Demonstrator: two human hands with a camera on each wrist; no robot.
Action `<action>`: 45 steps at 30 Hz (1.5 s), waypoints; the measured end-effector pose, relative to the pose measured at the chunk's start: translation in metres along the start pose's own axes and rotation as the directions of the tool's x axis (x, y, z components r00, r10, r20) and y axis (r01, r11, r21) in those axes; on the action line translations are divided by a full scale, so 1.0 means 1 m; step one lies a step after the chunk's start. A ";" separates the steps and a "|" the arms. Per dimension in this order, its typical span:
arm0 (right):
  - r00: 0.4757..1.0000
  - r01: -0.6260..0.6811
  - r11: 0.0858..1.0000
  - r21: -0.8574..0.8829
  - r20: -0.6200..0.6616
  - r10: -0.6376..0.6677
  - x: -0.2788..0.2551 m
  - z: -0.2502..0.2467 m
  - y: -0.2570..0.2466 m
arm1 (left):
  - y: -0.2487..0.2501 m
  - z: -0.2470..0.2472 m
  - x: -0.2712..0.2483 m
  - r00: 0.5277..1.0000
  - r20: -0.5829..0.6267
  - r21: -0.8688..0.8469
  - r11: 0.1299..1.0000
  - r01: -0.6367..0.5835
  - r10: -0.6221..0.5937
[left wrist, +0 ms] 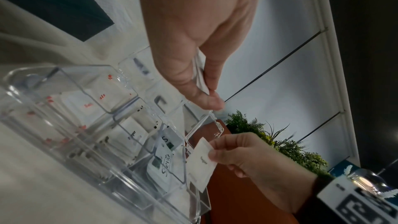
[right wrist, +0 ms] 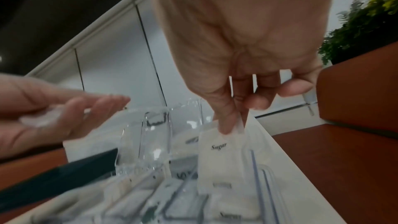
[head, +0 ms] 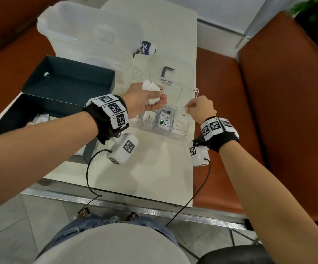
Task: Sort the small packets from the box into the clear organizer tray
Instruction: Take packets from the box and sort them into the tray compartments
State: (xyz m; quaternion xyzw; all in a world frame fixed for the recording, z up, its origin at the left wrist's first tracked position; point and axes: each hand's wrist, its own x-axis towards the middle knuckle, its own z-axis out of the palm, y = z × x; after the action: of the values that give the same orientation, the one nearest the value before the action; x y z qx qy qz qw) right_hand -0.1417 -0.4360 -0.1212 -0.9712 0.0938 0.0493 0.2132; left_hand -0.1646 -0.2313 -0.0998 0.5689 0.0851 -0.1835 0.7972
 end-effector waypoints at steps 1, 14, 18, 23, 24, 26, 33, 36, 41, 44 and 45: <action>0.999 0.013 1.000 -0.026 -0.046 -0.014 -0.001 0.003 -0.001 | 0.000 0.001 0.000 1.000 -0.001 -0.001 1.000 0.001 -0.001; 0.880 0.371 0.886 -0.277 -0.201 -0.431 -0.018 0.044 0.027 | -0.003 0.000 0.002 0.999 -0.043 -0.051 0.999 -0.005 0.002; 0.875 0.355 0.873 -0.335 -0.209 -0.437 -0.014 0.050 0.028 | -0.002 -0.001 0.001 0.999 -0.053 -0.054 0.999 -0.004 0.001; 0.912 0.268 0.876 -0.401 -0.187 -0.365 -0.006 0.050 0.028 | -0.002 -0.004 0.001 0.999 -0.052 -0.053 0.999 -0.005 0.003; 0.916 0.265 0.880 -0.395 -0.182 -0.357 -0.005 0.049 0.027 | -0.001 -0.004 0.001 0.999 -0.054 -0.054 0.999 -0.005 0.002; 0.924 0.255 0.901 -0.350 -0.186 -0.333 -0.001 0.045 0.025 | -0.001 -0.006 0.001 0.998 -0.056 -0.057 0.998 -0.002 -0.001; 0.942 0.236 0.922 -0.307 -0.159 -0.295 0.005 0.040 0.020 | 0.001 -0.010 0.001 0.999 -0.047 -0.063 0.998 0.003 -0.006; 0.954 0.215 0.929 -0.300 -0.140 -0.266 0.005 0.037 0.018 | 0.004 -0.010 0.001 0.999 -0.041 -0.068 0.997 0.021 -0.024; 0.956 0.209 0.948 -0.238 -0.155 -0.250 -0.004 0.021 0.010 | 0.009 -0.008 0.001 0.987 0.006 -0.148 0.976 0.158 -0.159; 0.924 0.294 0.956 -0.016 -0.249 -0.289 -0.016 0.006 -0.009 | 0.009 -0.009 0.002 0.971 0.080 -0.190 0.953 0.235 -0.223; 0.914 0.331 0.941 0.070 -0.271 -0.301 -0.021 0.002 -0.017 | 0.009 -0.009 0.003 0.967 0.095 -0.194 0.948 0.252 -0.237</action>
State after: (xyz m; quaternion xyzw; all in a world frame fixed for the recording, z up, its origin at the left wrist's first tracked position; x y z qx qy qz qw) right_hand -0.1591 -0.4165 -0.1129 -0.9579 -0.0349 -0.1174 0.2598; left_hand -0.1579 -0.2209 -0.0961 0.4622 0.1451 -0.2911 0.8250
